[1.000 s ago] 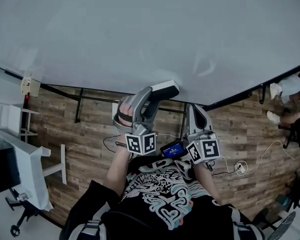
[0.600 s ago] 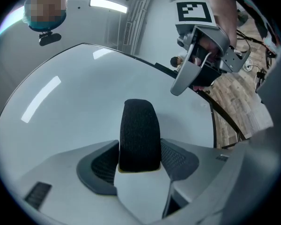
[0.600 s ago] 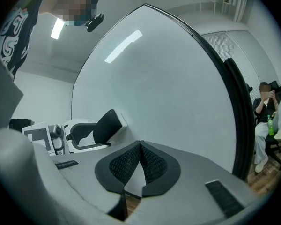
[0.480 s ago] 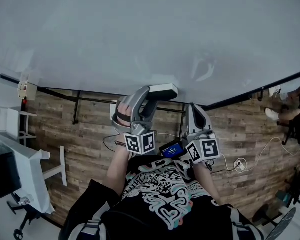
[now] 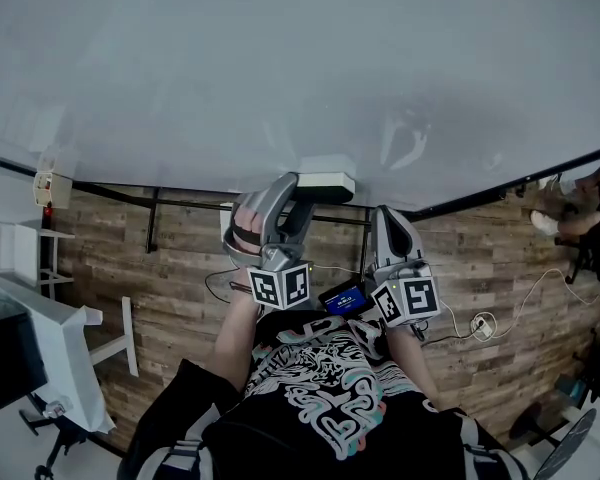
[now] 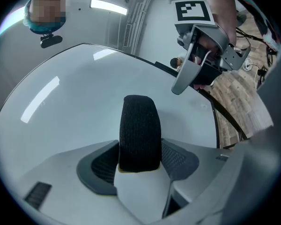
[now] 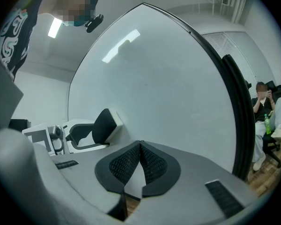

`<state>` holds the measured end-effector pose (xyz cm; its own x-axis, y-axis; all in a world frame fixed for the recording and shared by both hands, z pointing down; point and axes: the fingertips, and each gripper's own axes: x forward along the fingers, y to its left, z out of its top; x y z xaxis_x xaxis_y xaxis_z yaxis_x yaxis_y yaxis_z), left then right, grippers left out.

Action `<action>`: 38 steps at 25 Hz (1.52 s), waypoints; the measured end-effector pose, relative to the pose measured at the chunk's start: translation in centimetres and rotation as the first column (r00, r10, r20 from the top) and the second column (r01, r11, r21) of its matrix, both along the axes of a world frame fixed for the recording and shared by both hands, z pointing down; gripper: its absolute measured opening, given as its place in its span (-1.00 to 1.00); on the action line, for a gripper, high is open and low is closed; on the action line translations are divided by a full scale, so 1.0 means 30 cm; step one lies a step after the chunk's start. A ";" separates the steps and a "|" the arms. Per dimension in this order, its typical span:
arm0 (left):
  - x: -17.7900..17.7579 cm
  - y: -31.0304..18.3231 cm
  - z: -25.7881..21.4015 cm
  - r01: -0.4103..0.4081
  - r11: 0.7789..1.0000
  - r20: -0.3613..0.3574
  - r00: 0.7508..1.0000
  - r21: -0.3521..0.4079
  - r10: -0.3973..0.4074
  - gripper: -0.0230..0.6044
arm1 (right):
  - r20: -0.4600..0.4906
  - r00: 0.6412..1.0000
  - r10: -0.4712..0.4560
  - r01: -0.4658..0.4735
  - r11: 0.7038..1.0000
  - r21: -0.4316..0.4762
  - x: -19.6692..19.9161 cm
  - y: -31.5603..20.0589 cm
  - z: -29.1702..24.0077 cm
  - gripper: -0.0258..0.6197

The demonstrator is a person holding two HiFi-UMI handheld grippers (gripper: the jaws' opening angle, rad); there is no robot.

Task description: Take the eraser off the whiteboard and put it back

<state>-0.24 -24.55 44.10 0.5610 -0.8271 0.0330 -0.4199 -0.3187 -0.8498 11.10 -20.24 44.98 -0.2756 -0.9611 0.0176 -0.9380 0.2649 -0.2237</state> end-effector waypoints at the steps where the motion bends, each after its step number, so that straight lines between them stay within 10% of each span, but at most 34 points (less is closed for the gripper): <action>1: 0.000 -0.001 0.001 -0.002 1.000 -0.001 1.000 0.000 0.002 -0.09 | 0.000 1.000 0.002 -0.002 1.000 0.000 0.001 -0.002 0.000 -0.87; 22: -0.050 0.072 0.022 0.028 0.994 -0.113 0.993 -0.107 -0.040 0.10 | 0.006 1.000 -0.021 0.021 1.000 0.015 -0.003 0.073 -0.022 -0.87; 34: -0.144 0.230 -0.012 0.029 0.956 -0.448 0.879 -0.293 -0.164 -0.07 | -0.005 0.996 -0.090 0.090 0.994 0.055 -0.015 0.232 -0.068 -0.87; 38: -0.134 0.298 -0.025 0.013 0.934 -0.547 0.808 -0.356 -0.220 -0.16 | -0.006 0.996 -0.092 0.093 0.993 0.073 0.026 0.308 -0.087 -0.88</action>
<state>-4.27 -15.61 43.36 0.4615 -0.8870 0.0131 -0.8442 -0.4437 -0.3008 11.87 -10.99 42.37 -0.3635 -0.9302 -0.0506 -0.9092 0.3661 -0.1983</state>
